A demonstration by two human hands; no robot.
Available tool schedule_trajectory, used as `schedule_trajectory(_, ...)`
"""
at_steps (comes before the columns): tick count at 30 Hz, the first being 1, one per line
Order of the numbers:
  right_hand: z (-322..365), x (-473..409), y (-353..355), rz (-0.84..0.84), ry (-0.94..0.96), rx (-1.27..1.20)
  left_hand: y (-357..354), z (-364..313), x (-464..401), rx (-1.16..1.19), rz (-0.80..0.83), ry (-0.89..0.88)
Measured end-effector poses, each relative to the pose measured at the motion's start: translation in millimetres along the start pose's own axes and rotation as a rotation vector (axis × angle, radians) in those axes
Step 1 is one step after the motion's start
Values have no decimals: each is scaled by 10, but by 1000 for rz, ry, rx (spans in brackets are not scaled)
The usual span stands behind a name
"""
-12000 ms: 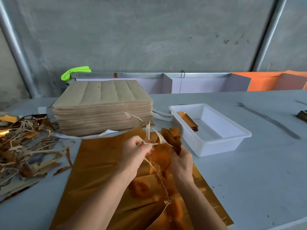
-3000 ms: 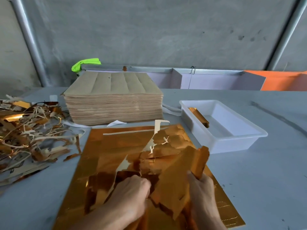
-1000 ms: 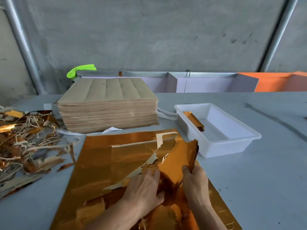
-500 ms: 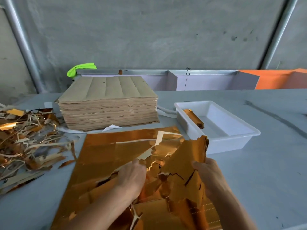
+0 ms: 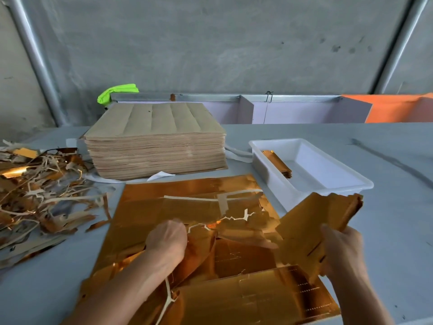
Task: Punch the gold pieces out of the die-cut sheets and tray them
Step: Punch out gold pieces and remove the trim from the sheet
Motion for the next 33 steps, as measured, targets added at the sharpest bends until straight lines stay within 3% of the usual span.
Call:
schedule_trajectory(3,-37,-3,15,15,-16,-3,93,-132,86,-53,-60,-93)
schedule_trajectory(6,-72,35,-66,70,-53,-47,114,-493,234,-41,-227,-442)
schedule_trajectory(9,-69,66,-102,108,-74,-86,3,-813,299,-134,-247,-710)
schedule_trajectory(16,-61,100,-53,111,15,-34,-129,-788,121,-180,-246,-761)
schedule_trajectory(21,-126,13,-285,40,77,69,220,-660,62,138,-504,-482)
schedule_trajectory(24,-92,103,-610,115,114,121,288,-804,221,144,-495,-451)
schedule_trajectory(28,-79,369,-999,325,78,-118,243,-1018,414,48,-493,-552)
schedule_trajectory(33,-134,481,-1038,394,240,-281,238,-1051,429,36,-486,-578)
Point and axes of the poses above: each hand's wrist, its own x-axis away from the middle knuckle, its own y-axis out of the back of the hand, z = x × y, the point moved 4 cm from there along -x, towards the middle knuckle, and after that the axes turned 1 degree about -y, right-handed, at the moved point
